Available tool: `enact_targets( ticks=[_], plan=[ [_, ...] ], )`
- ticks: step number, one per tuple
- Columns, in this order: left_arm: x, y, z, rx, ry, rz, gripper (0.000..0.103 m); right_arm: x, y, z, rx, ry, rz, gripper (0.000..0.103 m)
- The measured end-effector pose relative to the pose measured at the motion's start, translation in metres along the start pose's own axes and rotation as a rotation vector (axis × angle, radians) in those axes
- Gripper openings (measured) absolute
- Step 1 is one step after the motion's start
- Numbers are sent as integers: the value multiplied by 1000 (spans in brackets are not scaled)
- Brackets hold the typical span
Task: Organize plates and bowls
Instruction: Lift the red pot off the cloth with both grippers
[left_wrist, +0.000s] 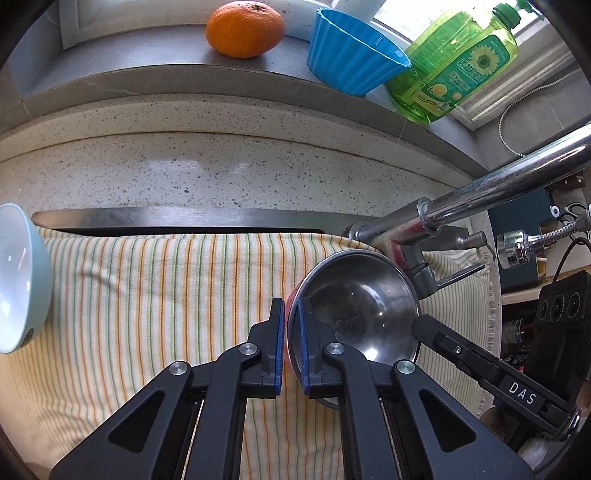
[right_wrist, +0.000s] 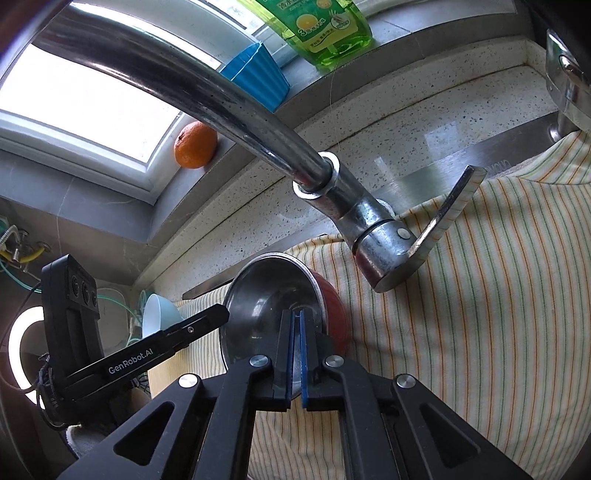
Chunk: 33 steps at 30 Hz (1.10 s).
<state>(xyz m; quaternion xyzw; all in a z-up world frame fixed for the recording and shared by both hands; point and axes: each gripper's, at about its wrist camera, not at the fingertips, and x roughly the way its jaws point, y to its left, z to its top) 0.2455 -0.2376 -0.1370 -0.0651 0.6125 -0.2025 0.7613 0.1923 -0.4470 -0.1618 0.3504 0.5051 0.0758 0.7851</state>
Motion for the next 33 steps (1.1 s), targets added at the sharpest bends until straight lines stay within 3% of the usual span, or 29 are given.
enact_targets(
  ticks=[13,18,33],
  plan=[
    [1,1,-1,-14,-4,-2,5,-6,-9,2,30,-22,4,0],
    [1,4,0,-27,0,-8,5,-13,-13,3,24,-44,-34,4],
    [2,1,2,-18,6,-11,5,-3,-11,9,1,-10,-63,4]
  ],
)
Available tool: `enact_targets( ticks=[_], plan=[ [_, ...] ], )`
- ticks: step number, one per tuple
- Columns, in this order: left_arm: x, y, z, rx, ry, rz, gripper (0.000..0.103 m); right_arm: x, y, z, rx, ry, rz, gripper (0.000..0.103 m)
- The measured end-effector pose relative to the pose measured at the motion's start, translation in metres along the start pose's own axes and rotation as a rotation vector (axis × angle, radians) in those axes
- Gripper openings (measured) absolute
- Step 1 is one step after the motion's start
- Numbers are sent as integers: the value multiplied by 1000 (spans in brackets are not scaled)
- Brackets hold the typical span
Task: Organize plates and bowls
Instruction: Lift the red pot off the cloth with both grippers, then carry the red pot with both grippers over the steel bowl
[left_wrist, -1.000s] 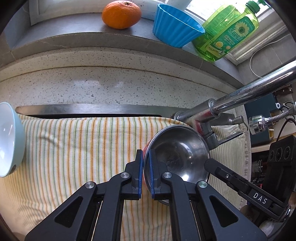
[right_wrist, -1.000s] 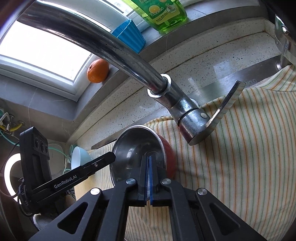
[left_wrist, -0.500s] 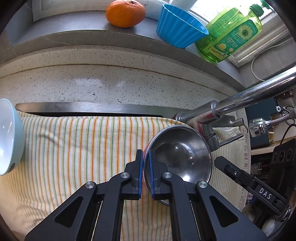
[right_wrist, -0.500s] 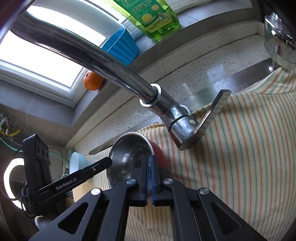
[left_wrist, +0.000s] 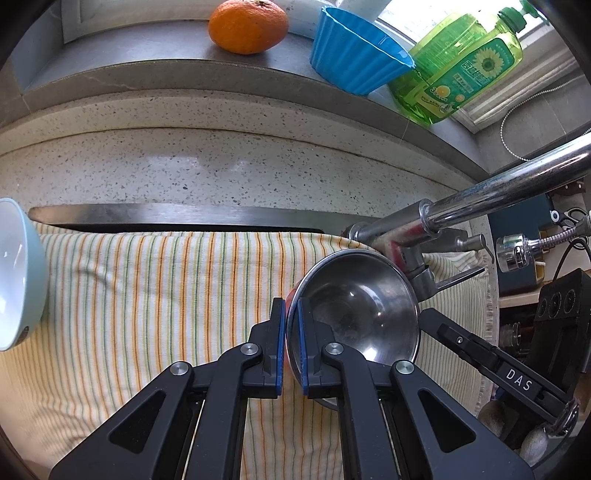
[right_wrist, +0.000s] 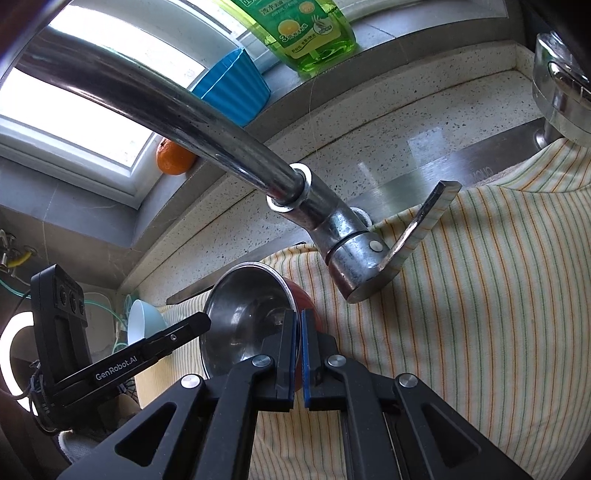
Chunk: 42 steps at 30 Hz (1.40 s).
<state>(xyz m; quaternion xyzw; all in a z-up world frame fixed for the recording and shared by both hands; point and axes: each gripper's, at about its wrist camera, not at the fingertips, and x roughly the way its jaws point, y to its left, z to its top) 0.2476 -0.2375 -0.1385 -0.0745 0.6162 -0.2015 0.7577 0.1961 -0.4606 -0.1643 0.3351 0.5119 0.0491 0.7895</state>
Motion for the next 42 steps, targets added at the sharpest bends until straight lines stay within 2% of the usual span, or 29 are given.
enact_targets(
  ticks=[8,24,31,42],
  plan=[
    [1,0,0,0,3,-3,5,7,2,2,-22,25,-16,9],
    [1,2,-3,-6,2,-9,5,12,10,0,-34,31,-25,7],
    [-13,2,-9,-2,-19,-8,5,5,15,-4,-38,29,-11,7],
    [-53,15,-27,-15,-76,-12,5,-15,49,-26,-92,24,11,7]
  ],
)
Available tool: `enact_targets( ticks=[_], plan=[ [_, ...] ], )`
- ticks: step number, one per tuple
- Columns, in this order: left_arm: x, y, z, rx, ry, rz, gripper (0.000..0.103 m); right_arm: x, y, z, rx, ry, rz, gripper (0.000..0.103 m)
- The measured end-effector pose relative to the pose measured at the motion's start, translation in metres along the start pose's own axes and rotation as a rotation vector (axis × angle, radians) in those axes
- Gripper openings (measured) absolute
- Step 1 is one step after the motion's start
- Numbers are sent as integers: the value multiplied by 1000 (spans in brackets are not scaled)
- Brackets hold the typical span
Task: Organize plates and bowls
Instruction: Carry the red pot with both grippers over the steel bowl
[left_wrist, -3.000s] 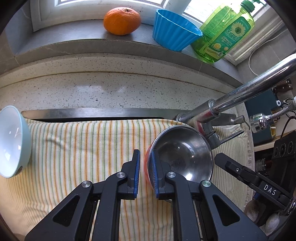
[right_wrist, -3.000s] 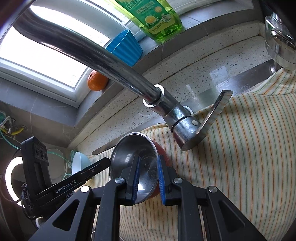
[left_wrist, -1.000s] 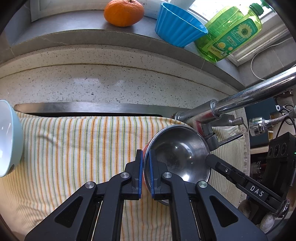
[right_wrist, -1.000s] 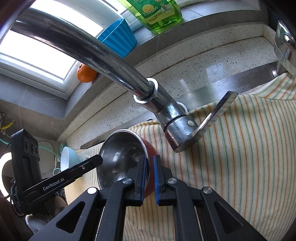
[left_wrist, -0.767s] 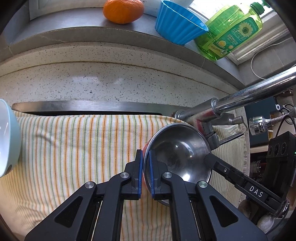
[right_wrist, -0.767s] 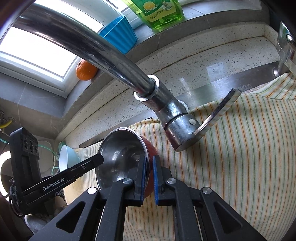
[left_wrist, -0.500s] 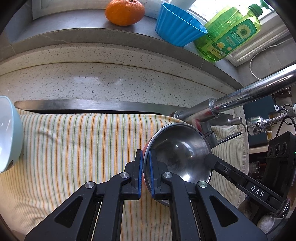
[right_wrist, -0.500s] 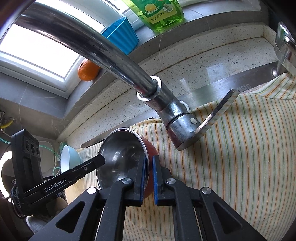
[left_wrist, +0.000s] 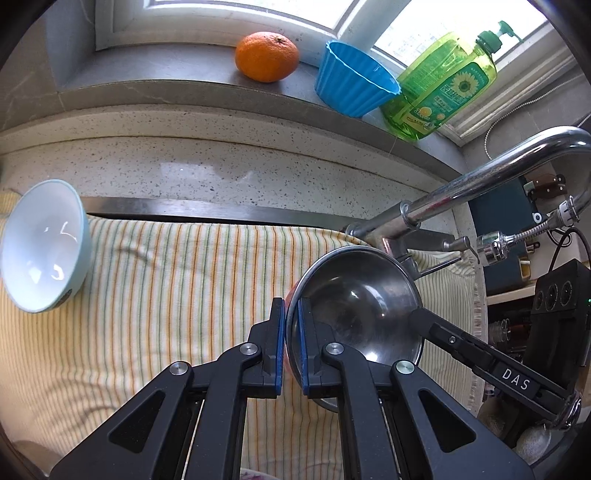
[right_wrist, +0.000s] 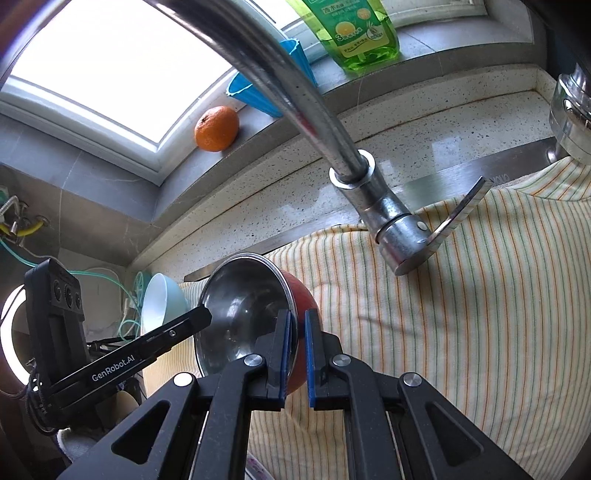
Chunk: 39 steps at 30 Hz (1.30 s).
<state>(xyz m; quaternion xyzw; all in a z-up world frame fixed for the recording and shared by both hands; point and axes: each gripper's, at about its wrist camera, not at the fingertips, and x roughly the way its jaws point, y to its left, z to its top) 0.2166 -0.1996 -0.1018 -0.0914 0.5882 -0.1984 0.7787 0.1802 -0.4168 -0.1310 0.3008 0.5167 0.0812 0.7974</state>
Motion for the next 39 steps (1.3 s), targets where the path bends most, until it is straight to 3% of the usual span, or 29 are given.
enact_targets(
  ticks=[20,39],
  plan=[
    [-90,66,-59,-79,-113,21,5,-8,93,-68,-142,48,64,7],
    [-149,151,-134,-241,-192,72,5,27,192,-136,-350,177,85,7]
  ],
)
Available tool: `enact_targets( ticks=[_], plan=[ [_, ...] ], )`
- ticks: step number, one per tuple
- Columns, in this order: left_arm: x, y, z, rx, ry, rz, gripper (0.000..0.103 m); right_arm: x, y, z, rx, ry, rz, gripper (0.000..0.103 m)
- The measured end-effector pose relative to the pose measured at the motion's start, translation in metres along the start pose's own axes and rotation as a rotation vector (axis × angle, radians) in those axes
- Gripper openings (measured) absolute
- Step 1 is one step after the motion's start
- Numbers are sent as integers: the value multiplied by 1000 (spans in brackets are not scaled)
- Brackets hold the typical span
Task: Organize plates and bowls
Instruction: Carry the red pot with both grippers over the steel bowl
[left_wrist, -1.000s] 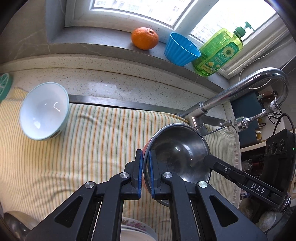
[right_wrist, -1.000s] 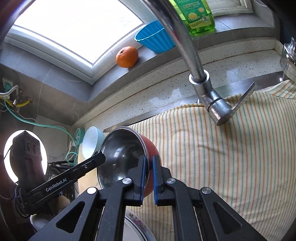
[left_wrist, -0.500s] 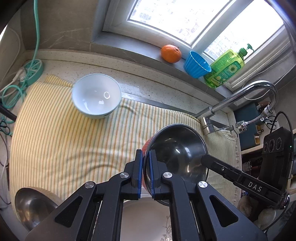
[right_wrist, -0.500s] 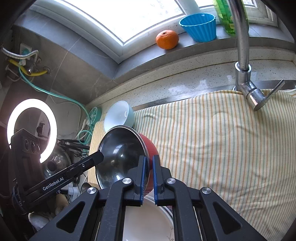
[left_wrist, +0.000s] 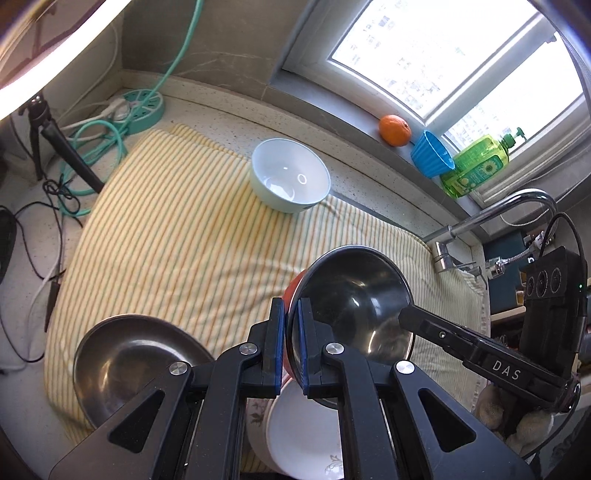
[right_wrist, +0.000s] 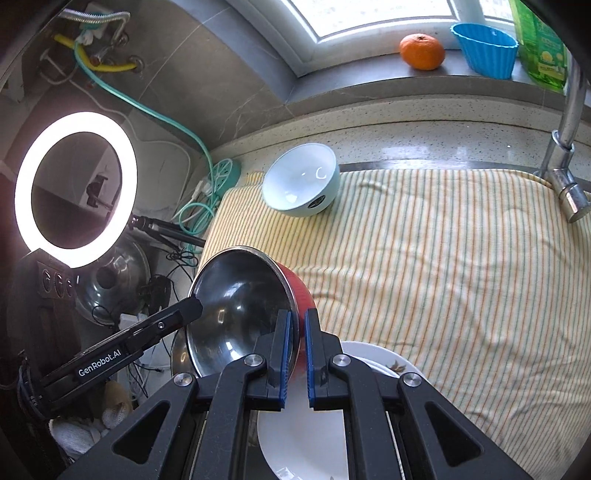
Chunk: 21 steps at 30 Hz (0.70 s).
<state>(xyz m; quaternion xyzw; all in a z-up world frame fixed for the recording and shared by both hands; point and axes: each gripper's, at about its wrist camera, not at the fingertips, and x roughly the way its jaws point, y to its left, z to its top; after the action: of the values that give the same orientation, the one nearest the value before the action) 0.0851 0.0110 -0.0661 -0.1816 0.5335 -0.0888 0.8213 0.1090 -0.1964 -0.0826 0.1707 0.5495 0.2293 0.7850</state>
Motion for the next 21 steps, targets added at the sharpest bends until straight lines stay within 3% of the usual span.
enact_targets(
  ticks=[6,21],
  plan=[
    [-24,30,-14,-39,-49,47,5,20,39,-11,-92,42,-2,7],
    [-46,94,-45,-161,-58,86,5,69,98,-34,-212,140,-17,7]
  ],
)
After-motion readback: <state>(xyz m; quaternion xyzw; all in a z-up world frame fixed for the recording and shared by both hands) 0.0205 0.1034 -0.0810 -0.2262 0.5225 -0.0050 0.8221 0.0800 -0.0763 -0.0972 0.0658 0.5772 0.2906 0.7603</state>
